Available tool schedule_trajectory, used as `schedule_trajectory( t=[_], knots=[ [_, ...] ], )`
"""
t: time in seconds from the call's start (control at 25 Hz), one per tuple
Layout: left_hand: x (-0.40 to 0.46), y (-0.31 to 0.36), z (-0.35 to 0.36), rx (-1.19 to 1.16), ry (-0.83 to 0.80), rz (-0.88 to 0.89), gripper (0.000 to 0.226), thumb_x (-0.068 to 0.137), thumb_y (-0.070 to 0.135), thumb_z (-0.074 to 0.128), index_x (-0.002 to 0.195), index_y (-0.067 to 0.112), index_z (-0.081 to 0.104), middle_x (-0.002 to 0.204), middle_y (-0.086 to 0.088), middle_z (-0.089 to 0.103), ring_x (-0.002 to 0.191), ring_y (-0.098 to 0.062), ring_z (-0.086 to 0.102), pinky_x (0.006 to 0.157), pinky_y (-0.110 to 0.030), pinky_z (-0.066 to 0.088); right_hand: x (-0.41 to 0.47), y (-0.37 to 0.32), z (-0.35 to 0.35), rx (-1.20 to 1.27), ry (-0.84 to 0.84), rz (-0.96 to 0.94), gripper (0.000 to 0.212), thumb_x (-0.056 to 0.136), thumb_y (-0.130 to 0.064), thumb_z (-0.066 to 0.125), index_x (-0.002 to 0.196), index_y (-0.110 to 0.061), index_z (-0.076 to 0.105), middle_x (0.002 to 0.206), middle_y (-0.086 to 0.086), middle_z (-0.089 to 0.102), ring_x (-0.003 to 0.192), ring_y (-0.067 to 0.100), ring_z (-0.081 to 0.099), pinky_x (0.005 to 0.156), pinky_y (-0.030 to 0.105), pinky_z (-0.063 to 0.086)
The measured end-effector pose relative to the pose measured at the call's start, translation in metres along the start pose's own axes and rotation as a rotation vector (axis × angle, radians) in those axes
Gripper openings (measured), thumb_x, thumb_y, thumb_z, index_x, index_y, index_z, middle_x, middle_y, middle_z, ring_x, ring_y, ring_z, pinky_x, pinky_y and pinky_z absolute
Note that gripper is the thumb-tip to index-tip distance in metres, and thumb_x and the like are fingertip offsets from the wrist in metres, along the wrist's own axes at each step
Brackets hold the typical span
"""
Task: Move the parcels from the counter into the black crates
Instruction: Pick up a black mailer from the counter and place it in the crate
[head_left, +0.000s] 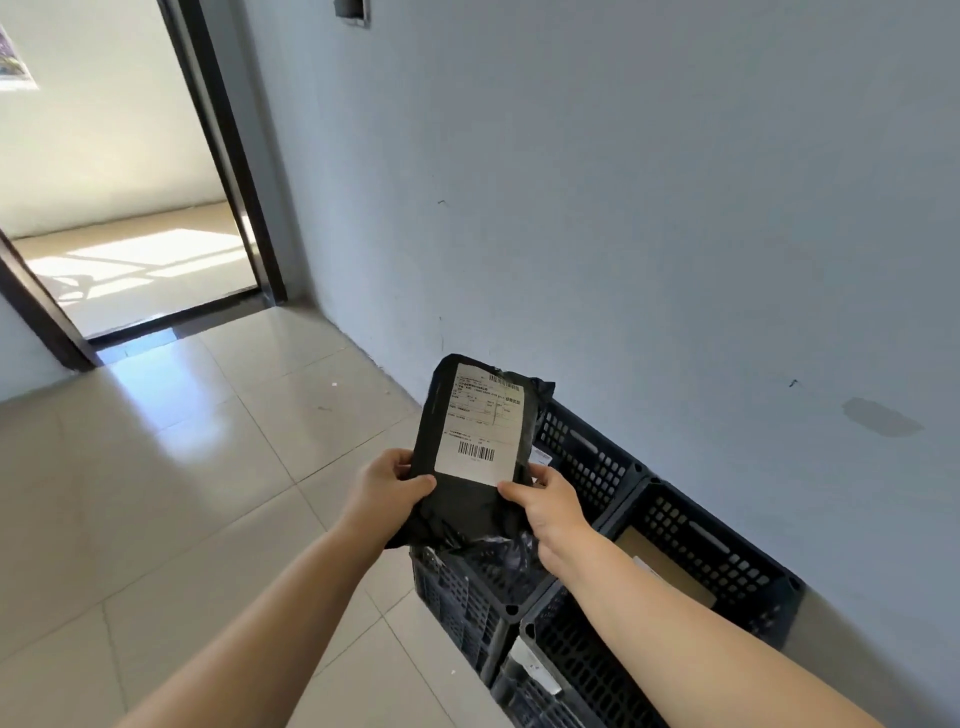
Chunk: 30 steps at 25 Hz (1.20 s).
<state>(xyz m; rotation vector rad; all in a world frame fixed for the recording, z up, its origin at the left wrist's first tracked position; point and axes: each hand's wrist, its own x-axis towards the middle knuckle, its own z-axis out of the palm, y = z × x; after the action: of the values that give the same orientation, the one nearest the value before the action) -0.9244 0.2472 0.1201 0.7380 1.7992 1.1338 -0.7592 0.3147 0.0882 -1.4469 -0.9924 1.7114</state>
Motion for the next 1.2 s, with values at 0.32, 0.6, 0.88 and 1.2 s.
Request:
schedule_trajectory(
  t=[0.32,0.6,0.88,1.2],
  knots=[
    [0.139,0.010,-0.022,0.201,-0.297,-0.051,0.035,0.085,0.002,0.063,0.109,0.023,0.049,0.095,0.004,0.065,0.083,-0.014,0.065,0.069,-0.029,0.056,0.080,0.010,0.057,0.079,0.270,0.080,0.045,0.085,-0.003,0.068,0.126,-0.007,0.051,0.098,0.001,0.061,0.089,0.017,0.062,0.071,0.029,0.052],
    [0.210,-0.022,0.048,0.435,-0.510,-0.089,0.032,0.088,0.009,0.062,0.117,0.020,0.055,0.090,0.013,0.060,0.080,-0.006,0.061,0.065,-0.021,0.050,0.124,0.033,0.021,0.052,0.395,0.276,0.048,0.087,-0.005,0.066,0.131,-0.014,0.048,0.106,0.002,0.062,0.093,0.017,0.062,0.077,0.032,0.053],
    [0.275,-0.042,0.125,0.618,-0.677,-0.126,0.033,0.090,0.012,0.060,0.122,0.017,0.053,0.094,0.012,0.061,0.081,-0.003,0.059,0.065,-0.017,0.049,0.194,0.055,-0.026,0.024,0.456,0.434,0.057,0.085,-0.007,0.070,0.135,-0.016,0.045,0.115,0.005,0.059,0.098,0.022,0.062,0.088,0.038,0.053],
    [0.359,-0.099,0.185,0.766,-0.791,-0.252,0.068,0.091,0.015,0.061,0.148,0.015,0.025,0.141,-0.003,0.049,0.109,-0.012,0.058,0.086,-0.026,0.052,0.277,0.089,-0.048,-0.190,0.669,0.437,0.060,0.086,-0.014,0.067,0.140,-0.022,0.041,0.126,-0.003,0.055,0.095,0.011,0.051,0.080,0.025,0.043]
  ],
)
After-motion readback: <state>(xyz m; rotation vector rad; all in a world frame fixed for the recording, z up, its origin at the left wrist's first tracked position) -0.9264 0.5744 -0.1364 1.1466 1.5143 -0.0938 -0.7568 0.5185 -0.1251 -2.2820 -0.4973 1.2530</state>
